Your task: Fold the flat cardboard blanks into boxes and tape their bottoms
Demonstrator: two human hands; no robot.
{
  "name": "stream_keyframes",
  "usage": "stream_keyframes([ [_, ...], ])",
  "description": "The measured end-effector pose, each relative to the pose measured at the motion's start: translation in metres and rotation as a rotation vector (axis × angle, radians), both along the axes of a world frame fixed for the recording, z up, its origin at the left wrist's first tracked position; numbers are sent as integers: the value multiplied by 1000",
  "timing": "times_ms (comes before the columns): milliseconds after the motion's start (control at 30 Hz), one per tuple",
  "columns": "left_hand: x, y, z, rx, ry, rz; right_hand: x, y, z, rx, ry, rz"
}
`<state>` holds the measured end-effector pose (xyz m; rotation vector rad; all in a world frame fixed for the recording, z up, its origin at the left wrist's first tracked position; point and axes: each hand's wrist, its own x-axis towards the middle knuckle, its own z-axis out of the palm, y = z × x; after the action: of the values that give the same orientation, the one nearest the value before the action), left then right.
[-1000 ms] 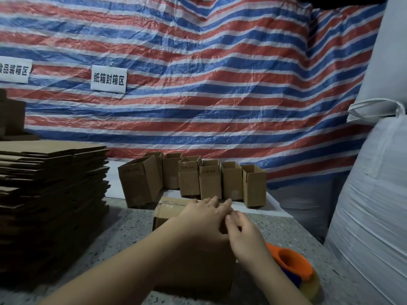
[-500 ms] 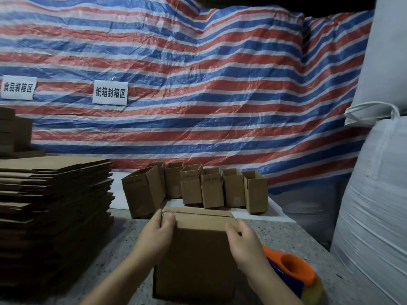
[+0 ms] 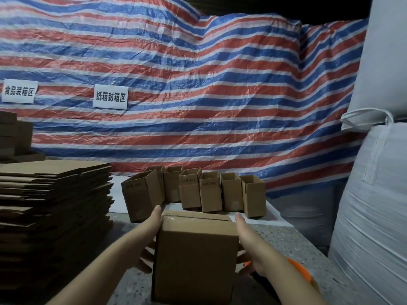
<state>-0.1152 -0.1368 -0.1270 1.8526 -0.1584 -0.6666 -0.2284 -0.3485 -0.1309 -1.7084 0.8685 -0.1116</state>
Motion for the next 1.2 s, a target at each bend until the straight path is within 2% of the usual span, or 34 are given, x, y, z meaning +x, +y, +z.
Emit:
stream_keyframes([
  [67, 4, 2, 3, 1, -1, -59, 1, -3, 2, 28, 0, 45],
  [167, 9, 3, 2, -117, 9, -79, 0, -6, 0, 53, -111, 64],
  [333, 18, 1, -10, -398, 48, 69, 1, -4, -15, 199, -374, 62],
  [500, 27, 5, -25, -402, 3, 80, 3, -2, -35, 188, -491, 0],
  [600, 28, 7, -31, -419, 14, 16, 2, -3, -44, 199, -580, 25],
  [700, 31, 9, -37, -423, 27, -29, 0, -7, -53, 124, -632, 101],
  [800, 28, 13, -45, -404, -13, -66, -3, -9, -61, 8, -630, 188],
  [967, 19, 5, -63, -472, -224, 89, -1, -10, -73, -78, -613, 220],
  [1067, 14, 5, -67, -492, -294, 142, 6, -9, -81, -87, -549, 128],
  [1200, 16, 5, -76, -521, -349, 189, 18, -8, -90, -32, -353, 28],
])
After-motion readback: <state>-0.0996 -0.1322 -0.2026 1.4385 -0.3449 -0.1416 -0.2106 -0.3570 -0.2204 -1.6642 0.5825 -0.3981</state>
